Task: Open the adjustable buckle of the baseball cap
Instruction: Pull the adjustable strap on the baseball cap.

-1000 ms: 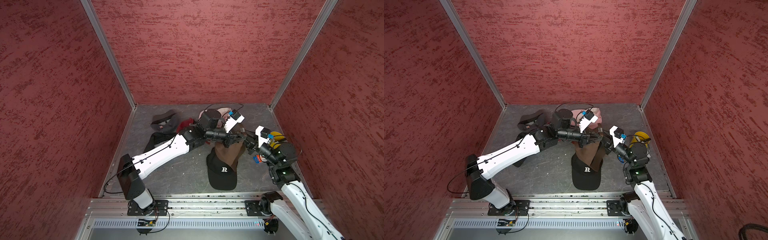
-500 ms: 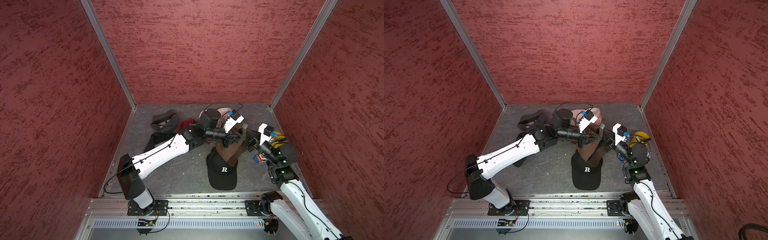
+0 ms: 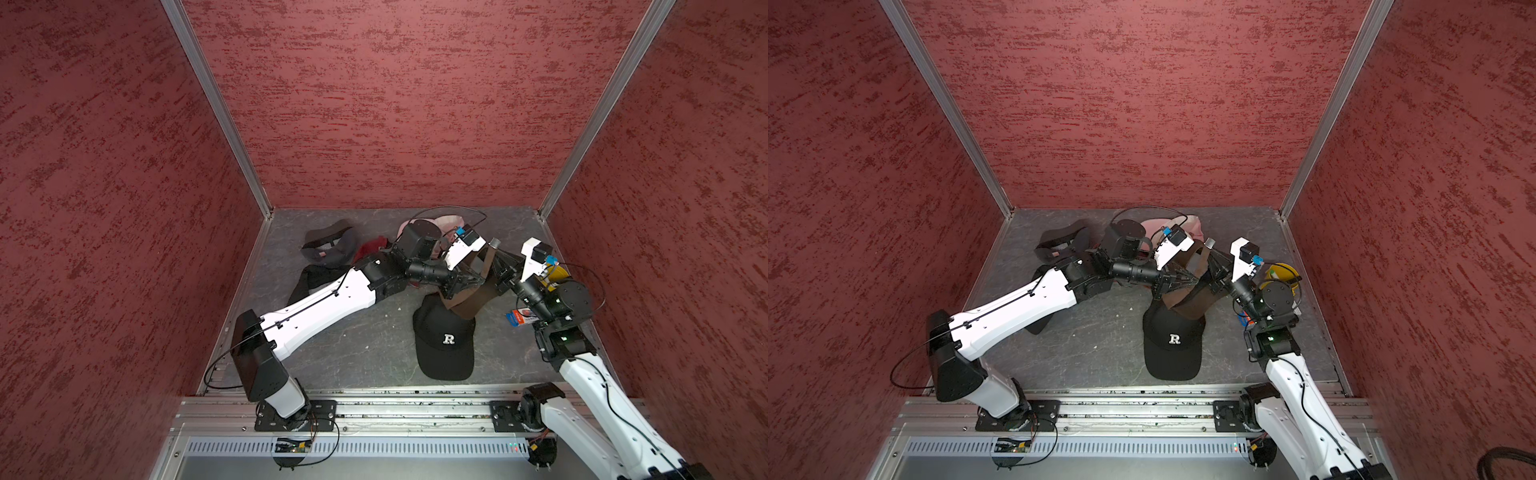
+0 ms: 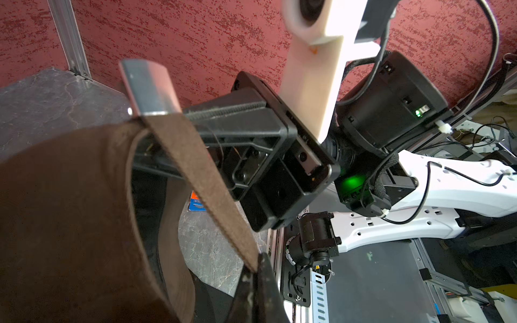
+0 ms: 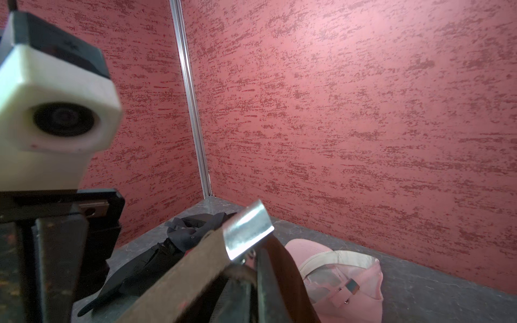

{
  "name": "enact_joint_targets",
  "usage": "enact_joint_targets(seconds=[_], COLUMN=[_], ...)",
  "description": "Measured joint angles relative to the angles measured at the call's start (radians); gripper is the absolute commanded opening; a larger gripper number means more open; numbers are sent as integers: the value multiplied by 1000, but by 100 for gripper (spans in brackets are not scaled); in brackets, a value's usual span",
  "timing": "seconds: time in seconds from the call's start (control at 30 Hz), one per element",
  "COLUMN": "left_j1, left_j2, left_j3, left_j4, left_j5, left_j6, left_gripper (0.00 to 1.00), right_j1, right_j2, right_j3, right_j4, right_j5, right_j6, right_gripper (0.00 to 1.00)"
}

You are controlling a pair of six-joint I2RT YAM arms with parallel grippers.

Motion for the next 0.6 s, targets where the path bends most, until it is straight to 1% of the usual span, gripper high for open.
enact_joint_targets(seconds=[0.17,0.27,0.3,0.4,0.43,0.53,0.6], left_j1=[0,0,0,0,0,-1,-5], left_j2=[-20,-24,-24,-24,-24,-30,-46], left_j3=[-32,-45,-46,-46,-46,-56,-78], left_j4=[-3,31,42,77,85,128,163], left_j5=[-14,-29,-39,-91,-111,-193,-259], left_j6=[6,3,3,1,-8,-14,-17], left_gripper=[0,0,11,35,42,53,56], right_j1=[0,0,0,0,0,2,2], right_j2=[6,6,6,6,7,16,24], right_j3=[37,70,80,109,117,145,160], right_j4=[-19,-50,-60,-82,-93,-117,-130], right_j5=[53,103,117,162,178,248,295], right_j6=[11,11,11,21,29,69,104], right_gripper=[0,0,0,0,0,0,0])
